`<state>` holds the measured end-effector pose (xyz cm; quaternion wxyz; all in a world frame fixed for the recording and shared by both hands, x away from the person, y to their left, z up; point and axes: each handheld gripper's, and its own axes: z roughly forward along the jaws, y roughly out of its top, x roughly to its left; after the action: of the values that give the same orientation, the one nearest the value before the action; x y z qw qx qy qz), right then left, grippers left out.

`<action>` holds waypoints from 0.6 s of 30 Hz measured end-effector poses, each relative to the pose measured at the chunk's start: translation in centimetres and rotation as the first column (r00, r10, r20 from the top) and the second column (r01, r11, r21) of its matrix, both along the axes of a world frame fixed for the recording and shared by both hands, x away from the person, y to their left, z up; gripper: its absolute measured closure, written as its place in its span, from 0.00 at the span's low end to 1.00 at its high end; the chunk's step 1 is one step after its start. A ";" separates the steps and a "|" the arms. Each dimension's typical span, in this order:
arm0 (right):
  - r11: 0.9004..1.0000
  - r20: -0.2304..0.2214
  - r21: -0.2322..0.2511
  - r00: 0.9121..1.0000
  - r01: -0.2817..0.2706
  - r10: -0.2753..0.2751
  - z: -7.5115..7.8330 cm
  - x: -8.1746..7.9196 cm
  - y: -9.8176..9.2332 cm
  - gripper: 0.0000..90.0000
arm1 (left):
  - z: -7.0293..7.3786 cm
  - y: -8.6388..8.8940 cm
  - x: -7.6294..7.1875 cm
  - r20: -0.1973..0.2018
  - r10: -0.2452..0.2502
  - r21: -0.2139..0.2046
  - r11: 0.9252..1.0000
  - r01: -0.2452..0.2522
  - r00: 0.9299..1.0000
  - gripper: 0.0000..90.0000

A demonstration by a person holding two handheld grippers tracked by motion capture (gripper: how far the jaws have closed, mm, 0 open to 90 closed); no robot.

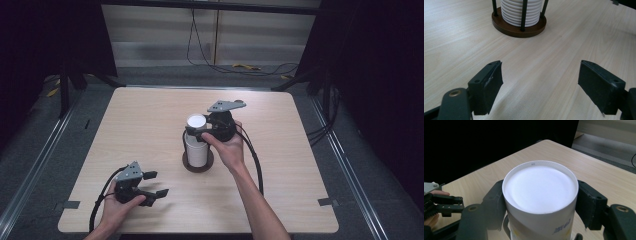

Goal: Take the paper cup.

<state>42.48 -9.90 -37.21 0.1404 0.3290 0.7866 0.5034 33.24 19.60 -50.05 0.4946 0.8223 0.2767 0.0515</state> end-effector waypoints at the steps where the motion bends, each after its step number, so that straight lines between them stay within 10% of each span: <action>1: 1.000 0.003 0.004 1.000 -0.002 0.002 0.0 0.0 -0.1 0.36 | 0.0 0.0 0.0 -0.001 0.000 -0.004 1.000 0.000 1.000 0.22; 18: 0.998 0.012 0.066 1.000 0.011 -0.012 0.7 -0.2 -0.7 0.36 | 0.0 -0.1 0.0 -0.003 0.001 0.003 1.000 -0.001 1.000 0.22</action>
<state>42.25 -10.61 -36.54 0.1372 0.3348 0.7668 0.5301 33.27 19.50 -50.09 0.4931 0.8228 0.2779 0.0510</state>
